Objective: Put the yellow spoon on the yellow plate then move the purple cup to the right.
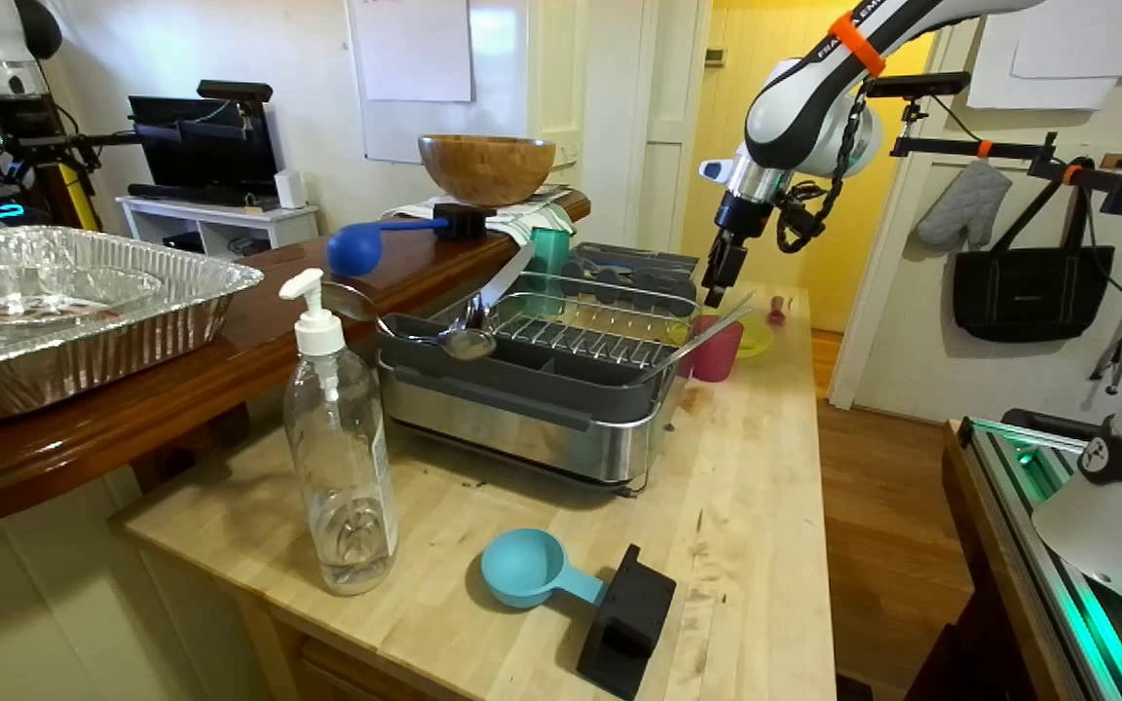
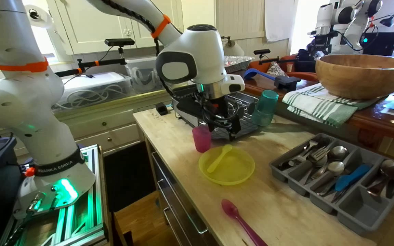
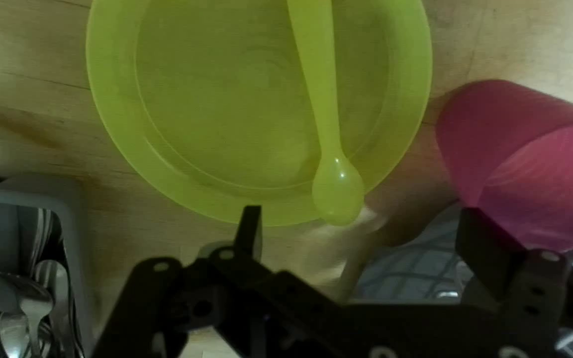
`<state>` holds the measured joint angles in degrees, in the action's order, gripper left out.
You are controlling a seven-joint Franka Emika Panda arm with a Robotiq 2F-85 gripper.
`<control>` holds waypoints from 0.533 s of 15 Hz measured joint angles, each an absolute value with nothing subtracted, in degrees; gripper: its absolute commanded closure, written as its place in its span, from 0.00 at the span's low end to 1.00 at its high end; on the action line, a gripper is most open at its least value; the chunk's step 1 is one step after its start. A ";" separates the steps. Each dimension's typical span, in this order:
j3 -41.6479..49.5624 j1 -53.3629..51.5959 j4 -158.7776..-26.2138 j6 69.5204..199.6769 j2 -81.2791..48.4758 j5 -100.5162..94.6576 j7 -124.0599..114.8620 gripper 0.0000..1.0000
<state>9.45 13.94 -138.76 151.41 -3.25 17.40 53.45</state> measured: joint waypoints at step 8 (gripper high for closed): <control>8.57 11.17 -142.21 151.36 -0.94 14.40 50.29 0.06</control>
